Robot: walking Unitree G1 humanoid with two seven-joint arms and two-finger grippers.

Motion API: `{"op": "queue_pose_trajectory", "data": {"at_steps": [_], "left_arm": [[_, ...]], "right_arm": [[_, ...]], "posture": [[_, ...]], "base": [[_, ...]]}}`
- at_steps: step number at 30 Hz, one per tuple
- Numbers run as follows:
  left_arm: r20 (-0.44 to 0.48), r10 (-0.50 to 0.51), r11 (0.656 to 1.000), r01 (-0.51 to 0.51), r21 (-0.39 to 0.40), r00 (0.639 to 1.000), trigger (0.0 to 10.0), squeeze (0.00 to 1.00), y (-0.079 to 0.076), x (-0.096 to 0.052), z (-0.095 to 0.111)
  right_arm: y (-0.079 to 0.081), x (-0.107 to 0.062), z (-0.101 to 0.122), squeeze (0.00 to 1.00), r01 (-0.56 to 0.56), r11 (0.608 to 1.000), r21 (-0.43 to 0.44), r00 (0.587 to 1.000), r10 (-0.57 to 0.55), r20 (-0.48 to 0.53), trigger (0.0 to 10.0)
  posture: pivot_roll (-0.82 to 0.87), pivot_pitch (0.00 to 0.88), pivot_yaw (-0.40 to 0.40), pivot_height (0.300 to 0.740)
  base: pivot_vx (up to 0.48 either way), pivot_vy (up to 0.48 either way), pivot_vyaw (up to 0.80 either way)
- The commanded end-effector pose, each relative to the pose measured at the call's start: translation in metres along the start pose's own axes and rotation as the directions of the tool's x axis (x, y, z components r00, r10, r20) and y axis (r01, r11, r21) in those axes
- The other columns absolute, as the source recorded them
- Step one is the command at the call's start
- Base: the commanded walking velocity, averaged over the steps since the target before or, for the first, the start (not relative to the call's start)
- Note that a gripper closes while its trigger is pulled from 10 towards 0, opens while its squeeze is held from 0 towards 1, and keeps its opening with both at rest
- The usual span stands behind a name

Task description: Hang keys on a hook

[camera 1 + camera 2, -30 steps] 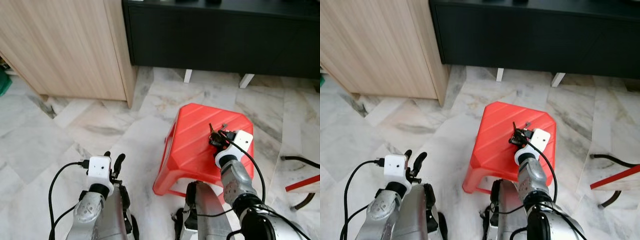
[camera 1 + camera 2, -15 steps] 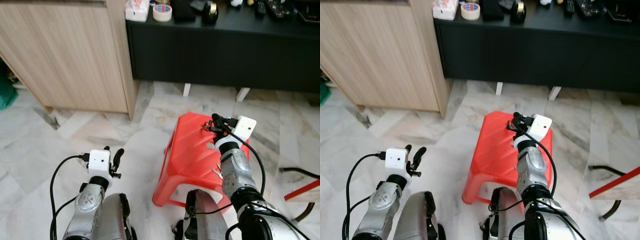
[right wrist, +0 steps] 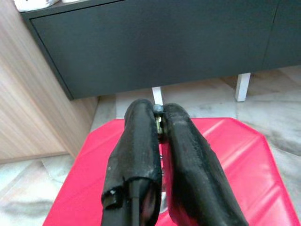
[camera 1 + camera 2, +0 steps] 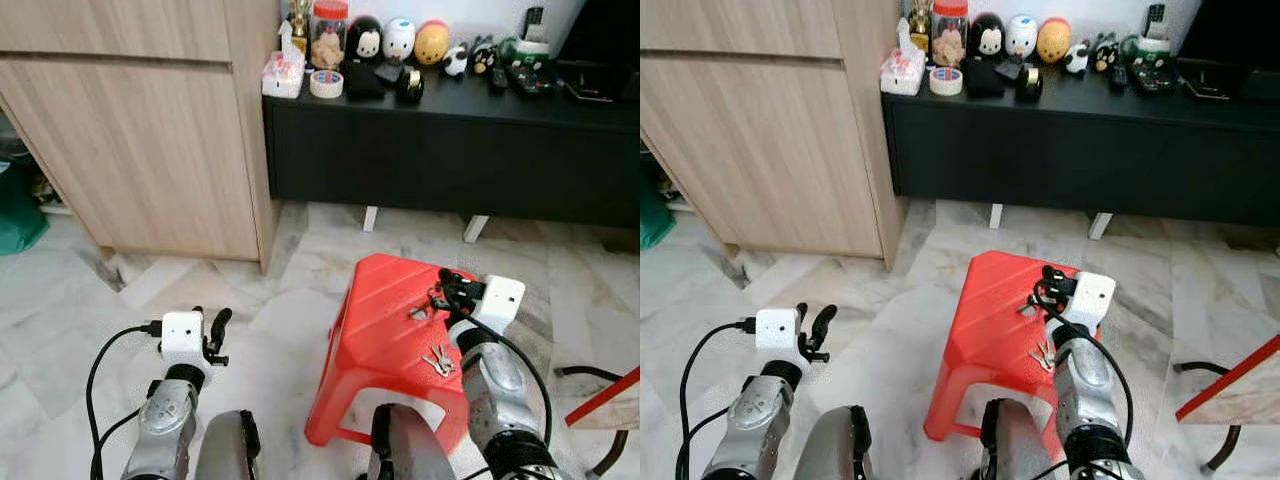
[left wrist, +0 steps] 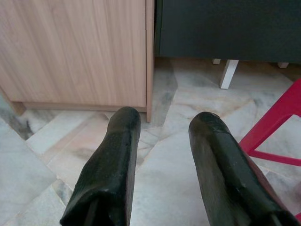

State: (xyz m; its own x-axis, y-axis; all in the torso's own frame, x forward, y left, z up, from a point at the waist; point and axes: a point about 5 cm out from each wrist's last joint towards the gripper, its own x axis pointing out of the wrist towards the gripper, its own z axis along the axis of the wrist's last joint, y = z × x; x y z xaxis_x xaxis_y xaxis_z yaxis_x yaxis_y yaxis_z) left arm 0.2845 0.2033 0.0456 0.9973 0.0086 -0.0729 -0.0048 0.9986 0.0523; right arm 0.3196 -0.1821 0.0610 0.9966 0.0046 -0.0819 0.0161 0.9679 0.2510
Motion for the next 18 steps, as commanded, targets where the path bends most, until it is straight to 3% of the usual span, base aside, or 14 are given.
{"op": "queue_pose_trajectory", "data": {"at_steps": [1, 18], "left_arm": [[0.009, -0.003, 1.000, 0.003, -0.002, 1.000, 10.0, 0.00, -0.0004, 0.0026, 0.0016], [-0.004, -0.002, 1.000, 0.002, -0.004, 1.000, 10.0, 0.00, 0.0036, 0.0021, -0.0035]], "right_arm": [[-0.0017, -0.0003, 0.0028, 0.00, 0.005, 1.000, -0.007, 1.000, -0.005, 0.002, 10.0], [0.0024, -0.0014, 0.0000, 0.00, -0.001, 1.000, 0.012, 1.000, 0.001, -0.012, 10.0]], "posture": [[0.06, 0.014, -0.066, 0.617], [0.07, 0.000, -0.058, 0.712]], "base": [[0.000, 0.000, 0.00], [0.000, 0.000, 0.00]]}}
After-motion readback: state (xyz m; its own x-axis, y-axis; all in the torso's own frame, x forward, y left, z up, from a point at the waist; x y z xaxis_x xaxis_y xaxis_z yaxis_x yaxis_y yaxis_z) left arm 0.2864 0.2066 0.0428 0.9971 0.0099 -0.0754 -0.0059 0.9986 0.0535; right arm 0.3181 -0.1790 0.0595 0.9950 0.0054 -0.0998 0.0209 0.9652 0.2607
